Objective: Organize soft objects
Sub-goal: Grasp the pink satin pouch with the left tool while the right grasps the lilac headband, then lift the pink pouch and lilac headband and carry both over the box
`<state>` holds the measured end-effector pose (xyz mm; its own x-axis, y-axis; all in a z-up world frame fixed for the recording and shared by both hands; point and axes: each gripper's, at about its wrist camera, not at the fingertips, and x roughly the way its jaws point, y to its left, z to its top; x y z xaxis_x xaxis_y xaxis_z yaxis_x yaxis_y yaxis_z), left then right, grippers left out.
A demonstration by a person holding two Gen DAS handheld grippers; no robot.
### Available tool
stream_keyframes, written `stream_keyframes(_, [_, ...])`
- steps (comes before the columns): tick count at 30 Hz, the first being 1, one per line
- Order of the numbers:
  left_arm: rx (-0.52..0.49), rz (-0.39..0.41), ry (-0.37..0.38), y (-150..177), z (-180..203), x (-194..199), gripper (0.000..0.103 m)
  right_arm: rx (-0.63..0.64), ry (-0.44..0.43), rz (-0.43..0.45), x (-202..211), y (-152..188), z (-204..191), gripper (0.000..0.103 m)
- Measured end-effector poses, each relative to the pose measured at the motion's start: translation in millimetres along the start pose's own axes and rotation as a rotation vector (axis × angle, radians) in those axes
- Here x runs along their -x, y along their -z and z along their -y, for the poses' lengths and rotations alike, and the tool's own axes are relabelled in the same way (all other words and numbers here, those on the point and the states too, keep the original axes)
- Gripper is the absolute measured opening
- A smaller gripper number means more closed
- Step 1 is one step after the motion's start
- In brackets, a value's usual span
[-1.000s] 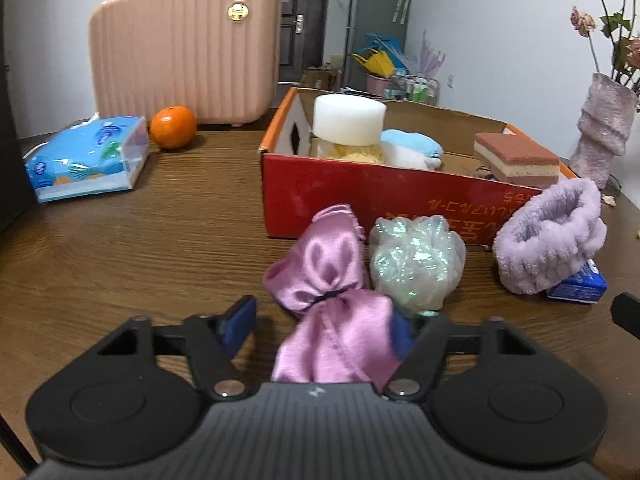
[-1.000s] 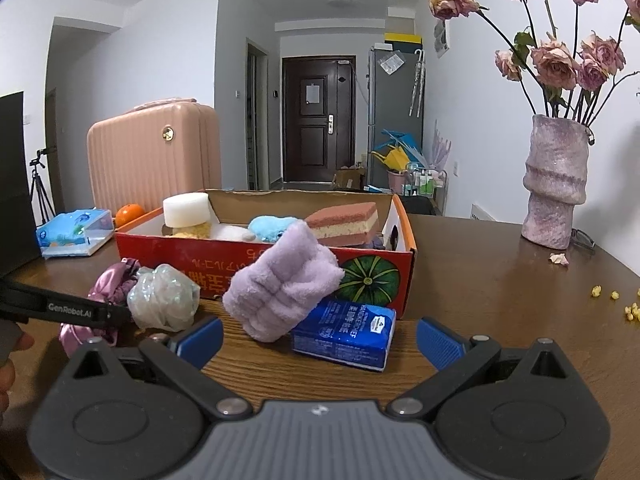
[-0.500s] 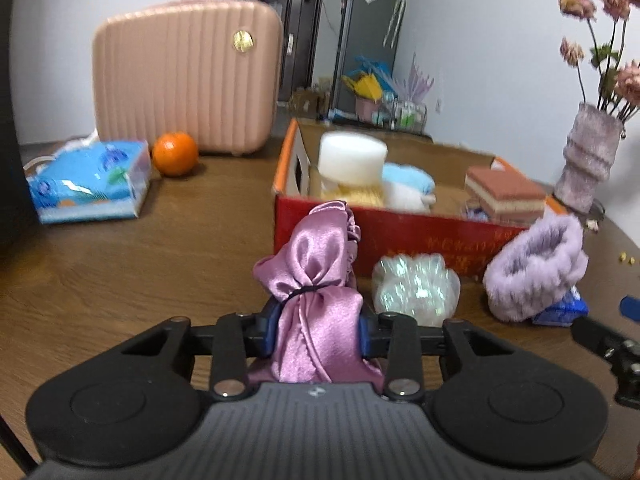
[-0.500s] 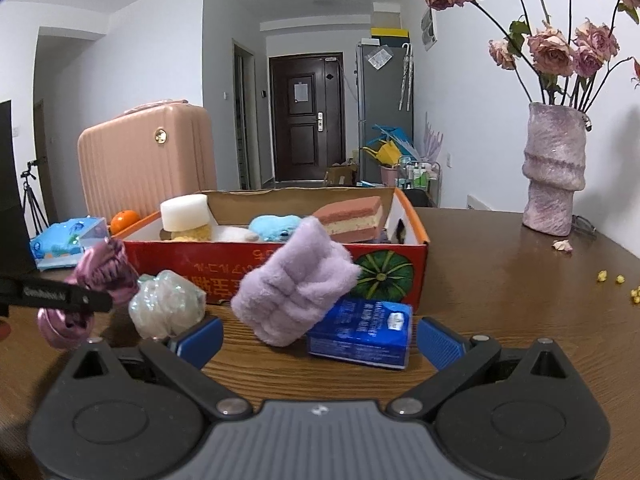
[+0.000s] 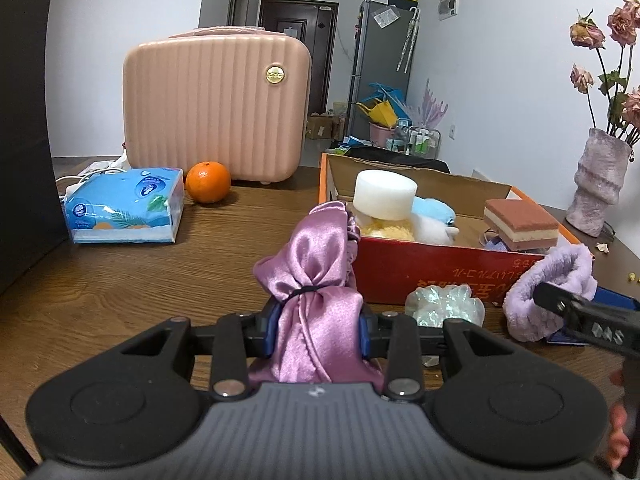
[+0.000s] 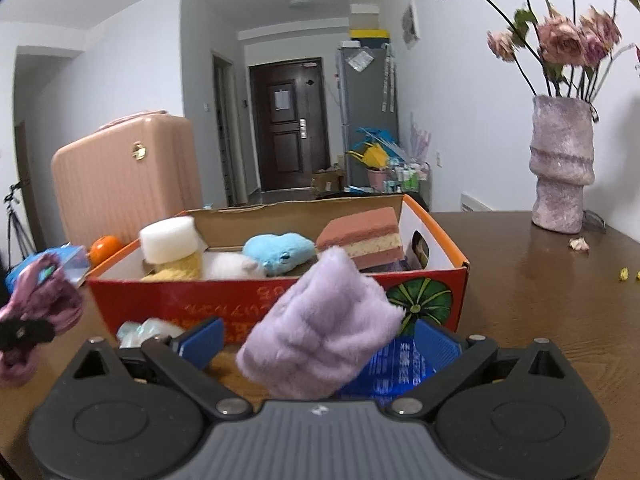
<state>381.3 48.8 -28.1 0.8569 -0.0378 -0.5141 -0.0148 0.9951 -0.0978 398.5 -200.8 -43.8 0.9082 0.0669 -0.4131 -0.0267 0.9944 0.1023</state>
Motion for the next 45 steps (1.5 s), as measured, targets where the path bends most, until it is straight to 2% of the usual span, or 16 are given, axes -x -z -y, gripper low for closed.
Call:
stream_keyframes(4, [0.007, 0.001, 0.000, 0.1, -2.5, 1.0, 0.036, -0.037, 0.006, -0.030, -16.1, -4.2, 2.4, 0.093])
stream_keyframes(7, [0.011, -0.004, 0.005, 0.6, -3.5, 0.9, 0.036, -0.038, -0.008, -0.062, -21.6, -2.9, 2.8, 0.081])
stream_keyframes(9, [0.010, -0.003, 0.006, 0.6, -3.5, 0.9, 0.036, -0.040, -0.028, -0.080, -22.1, -1.5, 3.7, 0.068])
stream_keyframes(13, [0.007, -0.005, 0.008, 1.3, -2.7, 0.3, 0.036, -0.037, -0.059, -0.074, -17.8, 0.6, 2.6, 0.055])
stream_keyframes(15, [0.005, -0.008, 0.007, 2.0, -1.9, -0.1, 0.036, -0.025, -0.071, -0.067, -14.9, 1.8, 0.7, 0.042])
stream_keyframes(18, [0.002, -0.007, 0.009, 2.0, -1.2, 0.0, 0.036, -0.013, -0.088, -0.055, -10.4, 2.4, -1.7, 0.033])
stream_keyframes(24, [-0.006, 0.001, 0.007, 2.6, 0.1, 1.2, 0.036, -0.023, -0.118, -0.006, 2.8, -0.1, -0.5, 0.029])
stream_keyframes(36, [-0.004, 0.040, -0.005, 0.8, 3.9, 6.6, 0.036, -0.046, -0.182, 0.105, 22.2, -9.2, -0.9, 0.029])
stream_keyframes(45, [-0.004, 0.068, 0.000, -5.5, 18.9, 4.9, 0.036, -0.035, -0.194, 0.198, 23.4, -15.1, -4.9, 0.029])
